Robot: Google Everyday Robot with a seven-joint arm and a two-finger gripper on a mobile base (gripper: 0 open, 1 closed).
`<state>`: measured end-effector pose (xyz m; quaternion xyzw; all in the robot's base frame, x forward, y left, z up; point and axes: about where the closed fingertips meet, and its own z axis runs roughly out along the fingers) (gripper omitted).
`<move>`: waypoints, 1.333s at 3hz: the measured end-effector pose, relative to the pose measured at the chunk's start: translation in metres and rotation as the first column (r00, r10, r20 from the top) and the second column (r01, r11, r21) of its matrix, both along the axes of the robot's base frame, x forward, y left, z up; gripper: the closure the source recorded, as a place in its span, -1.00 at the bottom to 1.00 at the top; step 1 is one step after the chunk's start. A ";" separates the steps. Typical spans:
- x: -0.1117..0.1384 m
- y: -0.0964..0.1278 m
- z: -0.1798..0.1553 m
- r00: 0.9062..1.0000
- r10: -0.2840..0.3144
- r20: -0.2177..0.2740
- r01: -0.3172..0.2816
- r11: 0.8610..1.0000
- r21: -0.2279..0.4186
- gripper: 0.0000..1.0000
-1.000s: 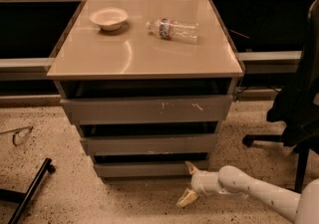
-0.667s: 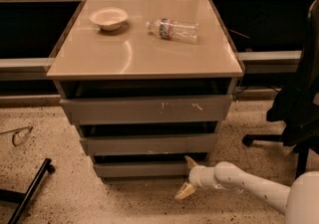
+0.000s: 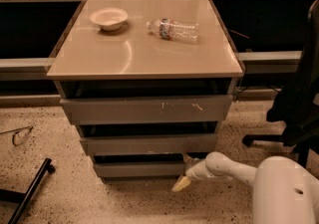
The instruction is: Open bottom drawer
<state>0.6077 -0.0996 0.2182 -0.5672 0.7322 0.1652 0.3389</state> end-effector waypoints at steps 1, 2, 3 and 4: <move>0.017 0.009 -0.013 1.000 0.020 -0.024 -0.021 1.000 -0.018 -1.00; 0.022 0.013 -0.025 0.998 0.031 -0.053 -0.033 0.999 -0.028 -1.00; 0.008 0.015 -0.042 0.991 0.047 -0.122 -0.052 0.998 -0.035 -1.00; -0.005 0.015 -0.054 0.982 0.054 -0.180 -0.060 0.998 -0.028 -1.00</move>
Offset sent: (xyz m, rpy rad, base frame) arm 0.0293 0.0119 -0.0382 -0.0442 0.0878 0.0397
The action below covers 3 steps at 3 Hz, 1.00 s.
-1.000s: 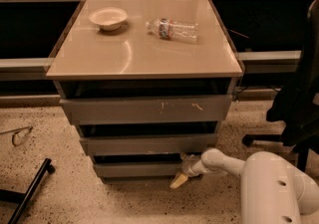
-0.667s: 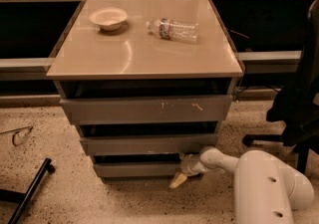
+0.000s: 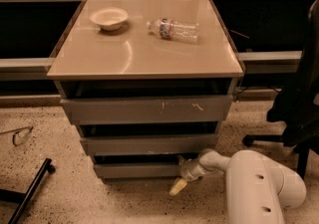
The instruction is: Open bottom drawer
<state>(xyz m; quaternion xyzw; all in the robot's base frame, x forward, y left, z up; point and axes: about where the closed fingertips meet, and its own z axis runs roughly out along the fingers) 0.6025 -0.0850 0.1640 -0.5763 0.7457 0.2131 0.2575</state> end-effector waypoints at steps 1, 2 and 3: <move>0.000 0.000 0.004 1.000 0.000 0.000 0.000 1.000 0.000 -1.00; -0.017 0.006 0.009 1.000 0.005 -0.026 -0.004 0.999 0.038 -1.00; -0.017 0.006 0.009 1.000 0.005 -0.027 -0.004 0.999 0.038 -1.00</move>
Offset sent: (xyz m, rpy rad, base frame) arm -0.1279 0.0009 0.0031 0.2724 0.1933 0.0743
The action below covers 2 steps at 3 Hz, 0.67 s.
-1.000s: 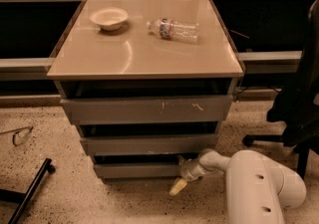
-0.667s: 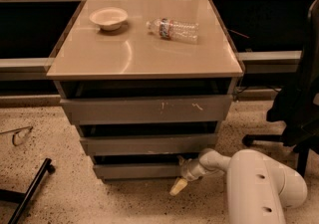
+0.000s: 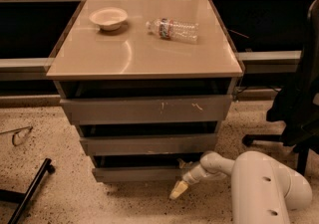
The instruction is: Open bottom drawer
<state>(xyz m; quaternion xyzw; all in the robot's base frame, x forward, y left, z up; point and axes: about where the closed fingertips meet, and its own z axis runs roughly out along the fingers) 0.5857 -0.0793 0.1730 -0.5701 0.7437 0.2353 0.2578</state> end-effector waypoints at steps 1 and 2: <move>-0.004 0.002 -0.002 1.000 0.000 -0.009 0.000 1.000 0.002 -1.00; -0.030 0.004 0.001 0.999 -0.008 -0.033 0.008 1.000 0.006 -1.00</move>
Offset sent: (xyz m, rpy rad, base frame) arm -0.0900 0.0053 0.0107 0.0114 0.0872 -0.0323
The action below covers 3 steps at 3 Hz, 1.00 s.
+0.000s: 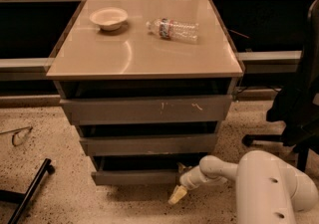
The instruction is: Open bottom drawer
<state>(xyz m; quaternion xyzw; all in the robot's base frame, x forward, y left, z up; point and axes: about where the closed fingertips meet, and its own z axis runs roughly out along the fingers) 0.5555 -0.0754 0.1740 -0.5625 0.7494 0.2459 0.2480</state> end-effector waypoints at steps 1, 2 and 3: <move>-0.038 -0.003 0.016 0.999 -0.051 0.018 0.050 0.999 0.011 -1.00; -0.104 -0.013 0.022 0.993 -0.117 0.013 0.116 0.992 0.051 -1.00; -0.110 -0.012 0.017 0.993 -0.115 -0.001 0.115 0.992 0.060 -1.00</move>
Offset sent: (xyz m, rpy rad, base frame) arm -0.1510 -0.0250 0.0350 0.0855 -0.0554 -0.1818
